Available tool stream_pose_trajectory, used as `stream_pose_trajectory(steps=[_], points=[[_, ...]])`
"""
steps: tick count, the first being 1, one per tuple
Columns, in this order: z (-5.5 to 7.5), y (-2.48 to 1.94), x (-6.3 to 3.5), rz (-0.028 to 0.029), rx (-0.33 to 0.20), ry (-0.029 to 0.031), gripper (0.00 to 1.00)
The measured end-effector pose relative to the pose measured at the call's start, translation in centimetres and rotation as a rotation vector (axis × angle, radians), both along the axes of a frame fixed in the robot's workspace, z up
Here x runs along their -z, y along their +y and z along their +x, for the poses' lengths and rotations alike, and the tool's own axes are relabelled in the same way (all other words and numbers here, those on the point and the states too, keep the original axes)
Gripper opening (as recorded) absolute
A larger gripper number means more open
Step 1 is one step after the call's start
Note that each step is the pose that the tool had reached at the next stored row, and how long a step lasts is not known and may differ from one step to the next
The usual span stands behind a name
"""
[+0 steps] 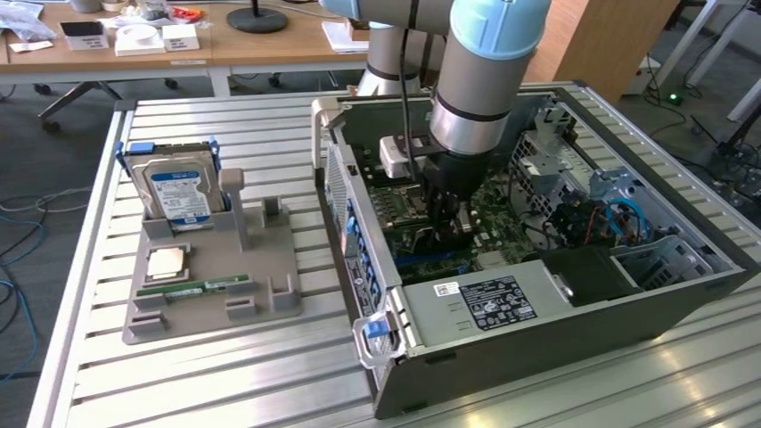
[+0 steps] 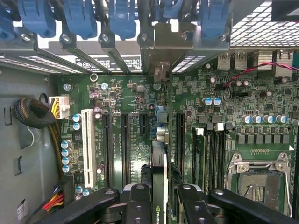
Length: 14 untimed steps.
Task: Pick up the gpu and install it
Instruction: 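Insert the gpu into the slot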
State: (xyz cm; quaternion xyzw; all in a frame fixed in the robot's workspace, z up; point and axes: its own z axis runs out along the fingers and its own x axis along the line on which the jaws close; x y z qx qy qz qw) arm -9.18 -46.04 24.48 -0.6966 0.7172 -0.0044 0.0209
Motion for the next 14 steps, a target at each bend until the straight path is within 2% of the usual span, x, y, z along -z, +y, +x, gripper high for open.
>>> stream_pose_trajectory(steps=[4,10,14], points=[[-0.05,0.0,0.0,0.0,-0.001,-0.0023,0.26],[-0.15,0.0,0.09,-0.0001,-0.004,-0.0113,0.26],[-0.26,0.0,0.1,0.0001,-0.005,-0.0148,0.26]])
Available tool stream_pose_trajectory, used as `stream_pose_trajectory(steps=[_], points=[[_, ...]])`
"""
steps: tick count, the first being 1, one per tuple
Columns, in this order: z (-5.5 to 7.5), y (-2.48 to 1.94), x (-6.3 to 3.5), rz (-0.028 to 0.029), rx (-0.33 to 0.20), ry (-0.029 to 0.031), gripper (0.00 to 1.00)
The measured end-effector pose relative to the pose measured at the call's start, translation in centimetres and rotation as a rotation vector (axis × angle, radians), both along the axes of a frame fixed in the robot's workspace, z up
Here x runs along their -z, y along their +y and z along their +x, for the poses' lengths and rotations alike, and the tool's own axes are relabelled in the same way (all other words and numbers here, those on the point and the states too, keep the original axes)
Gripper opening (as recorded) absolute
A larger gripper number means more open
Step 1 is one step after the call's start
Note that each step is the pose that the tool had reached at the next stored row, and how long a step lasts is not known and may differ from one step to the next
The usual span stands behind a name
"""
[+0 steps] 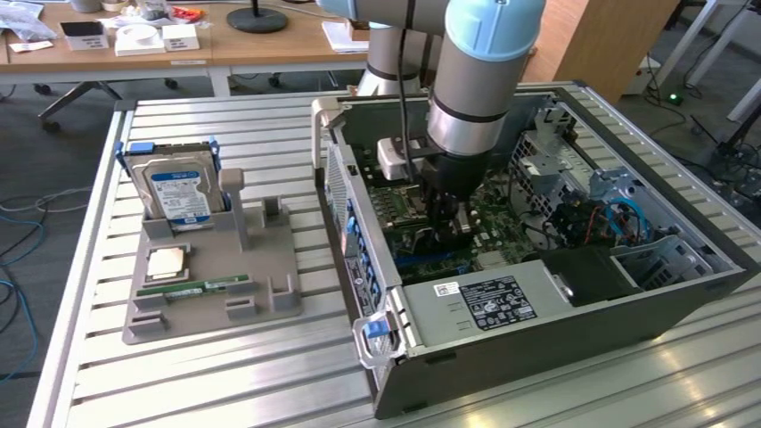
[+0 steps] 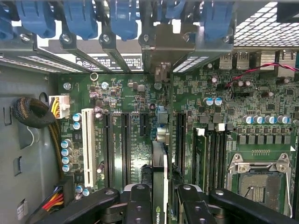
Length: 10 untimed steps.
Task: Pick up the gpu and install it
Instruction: 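Insert the gpu into the slot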
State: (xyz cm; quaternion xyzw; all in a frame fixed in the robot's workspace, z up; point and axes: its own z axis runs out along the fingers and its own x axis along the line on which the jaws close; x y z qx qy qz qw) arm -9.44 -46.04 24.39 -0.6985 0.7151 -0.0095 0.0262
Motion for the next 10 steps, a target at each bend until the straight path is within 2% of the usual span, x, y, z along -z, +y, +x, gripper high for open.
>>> stream_pose_trajectory(steps=[5,10], points=[[-0.13,0.0,0.0,-0.0001,-0.001,-0.0049,0.26],[-0.28,0.0,0.0,-0.0001,-0.003,-0.013,0.26]])
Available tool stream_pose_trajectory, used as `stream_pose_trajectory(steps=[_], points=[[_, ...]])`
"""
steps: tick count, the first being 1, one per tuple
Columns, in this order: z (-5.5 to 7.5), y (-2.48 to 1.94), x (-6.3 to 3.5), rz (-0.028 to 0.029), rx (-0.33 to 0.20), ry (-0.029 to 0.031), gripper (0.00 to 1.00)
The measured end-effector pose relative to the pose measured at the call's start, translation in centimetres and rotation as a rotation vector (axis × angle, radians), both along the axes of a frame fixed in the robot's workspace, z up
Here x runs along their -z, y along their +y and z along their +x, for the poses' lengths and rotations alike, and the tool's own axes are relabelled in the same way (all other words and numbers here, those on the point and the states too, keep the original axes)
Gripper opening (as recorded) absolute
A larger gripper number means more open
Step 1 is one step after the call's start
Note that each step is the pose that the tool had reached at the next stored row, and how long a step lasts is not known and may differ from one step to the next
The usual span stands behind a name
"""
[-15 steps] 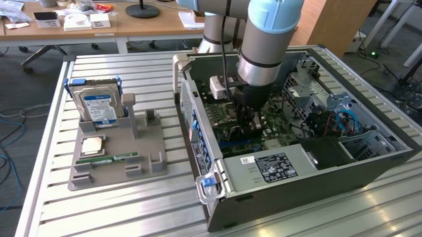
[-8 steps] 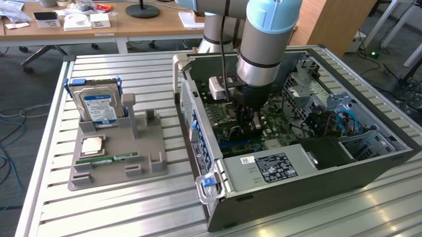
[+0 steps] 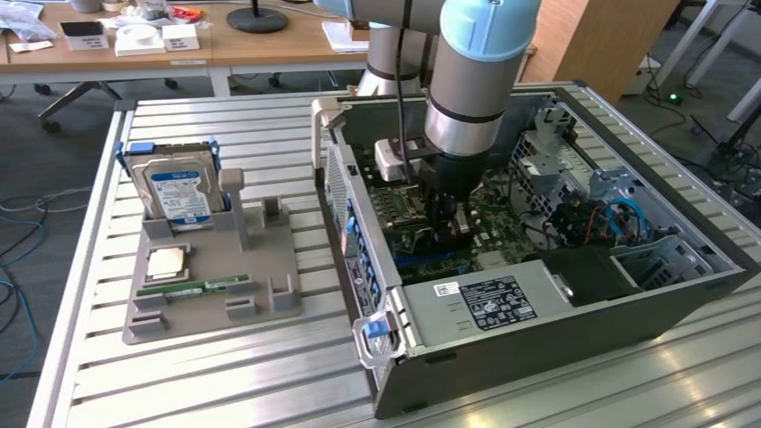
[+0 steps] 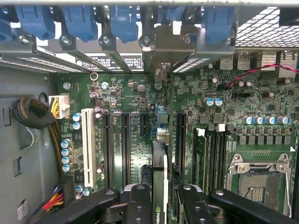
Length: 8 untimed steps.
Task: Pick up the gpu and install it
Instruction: 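Insert the gpu into the slot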
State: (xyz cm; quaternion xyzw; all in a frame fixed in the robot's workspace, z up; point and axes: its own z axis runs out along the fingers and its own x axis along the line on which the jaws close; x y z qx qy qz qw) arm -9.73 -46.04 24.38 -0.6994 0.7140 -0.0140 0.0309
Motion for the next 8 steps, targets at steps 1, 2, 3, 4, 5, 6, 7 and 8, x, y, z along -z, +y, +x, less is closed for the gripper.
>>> stream_pose_trajectory(steps=[1,2,3,4,5,6,7,8], points=[[0.0,0.0,0.0,0.0,0.0,-0.0003,0.26],[0.0,0.0,0.0,0.0001,0.0,-0.0005,0.26],[0.0,0.0,0.0,0.0,0.0,-0.0005,0.26],[-0.01,0.0,0.0,0.0,0.0,-0.0005,0.26],[-0.01,0.0,0.0,0.0,0.0,-0.0006,0.26],[-0.01,0.0,0.0,0.0,0.0,-0.0006,0.26],[-0.01,0.0,0.0,0.0,0.0,-0.0005,0.26],[-0.01,0.0,0.0,0.0,0.0,-0.0005,0.26]])
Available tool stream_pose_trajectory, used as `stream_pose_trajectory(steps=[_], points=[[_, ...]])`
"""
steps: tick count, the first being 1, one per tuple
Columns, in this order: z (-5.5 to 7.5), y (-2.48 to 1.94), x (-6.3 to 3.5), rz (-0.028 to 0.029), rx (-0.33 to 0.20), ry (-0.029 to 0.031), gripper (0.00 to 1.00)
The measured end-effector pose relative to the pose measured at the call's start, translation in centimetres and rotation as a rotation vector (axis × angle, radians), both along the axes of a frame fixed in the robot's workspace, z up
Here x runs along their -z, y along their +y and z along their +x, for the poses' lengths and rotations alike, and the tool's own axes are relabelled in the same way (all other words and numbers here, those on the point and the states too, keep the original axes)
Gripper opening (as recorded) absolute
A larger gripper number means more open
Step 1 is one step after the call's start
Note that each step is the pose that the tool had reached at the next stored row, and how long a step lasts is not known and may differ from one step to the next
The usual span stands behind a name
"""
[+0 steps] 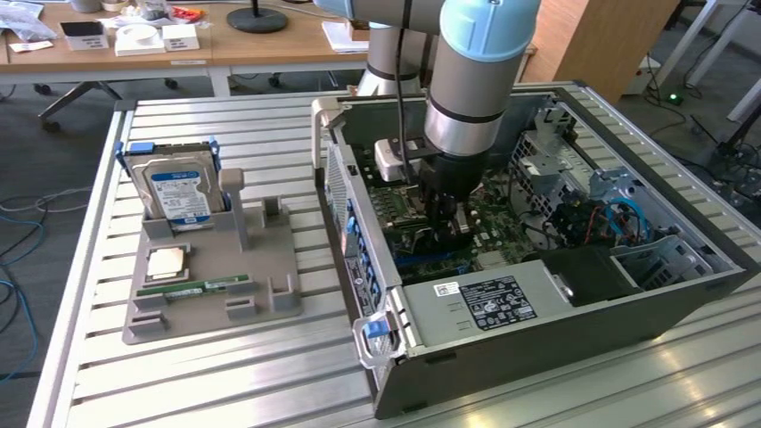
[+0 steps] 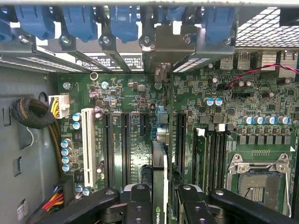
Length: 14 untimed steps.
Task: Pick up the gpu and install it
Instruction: 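Insert the gpu into the slot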
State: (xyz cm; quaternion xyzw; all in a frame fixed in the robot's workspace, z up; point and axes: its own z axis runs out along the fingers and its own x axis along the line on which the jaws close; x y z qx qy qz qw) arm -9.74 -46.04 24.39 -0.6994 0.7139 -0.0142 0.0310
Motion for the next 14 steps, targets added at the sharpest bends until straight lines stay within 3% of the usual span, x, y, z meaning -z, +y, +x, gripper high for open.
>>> stream_pose_trajectory(steps=[14], points=[[0.0,0.0,0.04,0.0,0.0,0.0,0.26]])
